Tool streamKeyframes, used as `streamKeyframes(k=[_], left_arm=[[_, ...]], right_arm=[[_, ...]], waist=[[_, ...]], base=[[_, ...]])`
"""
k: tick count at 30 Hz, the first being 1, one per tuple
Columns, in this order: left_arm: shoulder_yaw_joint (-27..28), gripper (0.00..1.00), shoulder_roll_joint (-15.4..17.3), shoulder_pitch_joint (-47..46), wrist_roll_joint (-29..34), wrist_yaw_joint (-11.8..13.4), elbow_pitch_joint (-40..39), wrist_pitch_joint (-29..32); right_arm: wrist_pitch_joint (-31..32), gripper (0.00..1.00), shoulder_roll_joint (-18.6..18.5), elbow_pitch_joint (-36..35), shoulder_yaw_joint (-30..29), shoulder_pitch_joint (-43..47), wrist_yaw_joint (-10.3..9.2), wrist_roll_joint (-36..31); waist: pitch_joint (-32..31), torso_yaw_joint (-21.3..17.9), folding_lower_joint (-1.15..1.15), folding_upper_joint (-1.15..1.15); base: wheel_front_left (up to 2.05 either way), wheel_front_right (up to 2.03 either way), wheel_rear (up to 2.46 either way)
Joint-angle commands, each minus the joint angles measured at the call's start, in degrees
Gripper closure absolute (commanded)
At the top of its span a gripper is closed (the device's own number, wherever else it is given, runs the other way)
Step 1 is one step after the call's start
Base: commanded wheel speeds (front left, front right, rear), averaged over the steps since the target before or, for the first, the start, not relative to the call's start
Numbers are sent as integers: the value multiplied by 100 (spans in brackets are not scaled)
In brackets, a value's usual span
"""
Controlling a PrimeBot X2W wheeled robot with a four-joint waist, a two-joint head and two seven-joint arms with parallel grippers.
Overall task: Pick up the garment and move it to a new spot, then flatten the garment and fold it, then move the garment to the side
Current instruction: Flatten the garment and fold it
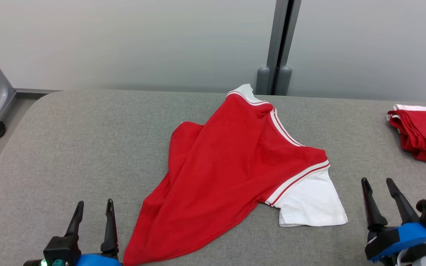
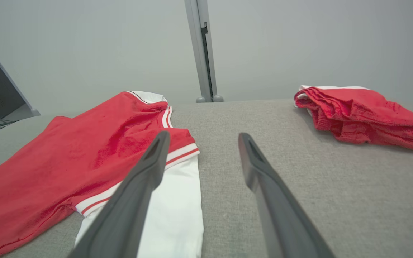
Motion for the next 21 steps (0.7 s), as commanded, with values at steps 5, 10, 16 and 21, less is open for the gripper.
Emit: streamKeyframes(k=[5,10,16,21], left_arm=[[68,0,81,109,117,56,161,-26],[94,0,101,113,179,96,365,-26],[99,0,151,103,228,75,576,-26],[86,0,140,27,244,95,626,-26]], right_arm=[[-23,0,504,-784,-332,699,3,-596],[-24,0,796,-959,-356,1107,3,-865],[-23,0,928,-905,-237,1260,3,-1131],[-23,0,984,-869,-161,1261,3,-1249]], waist=[[-153,-191,0,0],[-231,-320,0,0],[-309,-444,0,0],[-333,-549,0,0]], base=[[0,0,0],[0,0,0],[0,0,0],[0,0,0]])
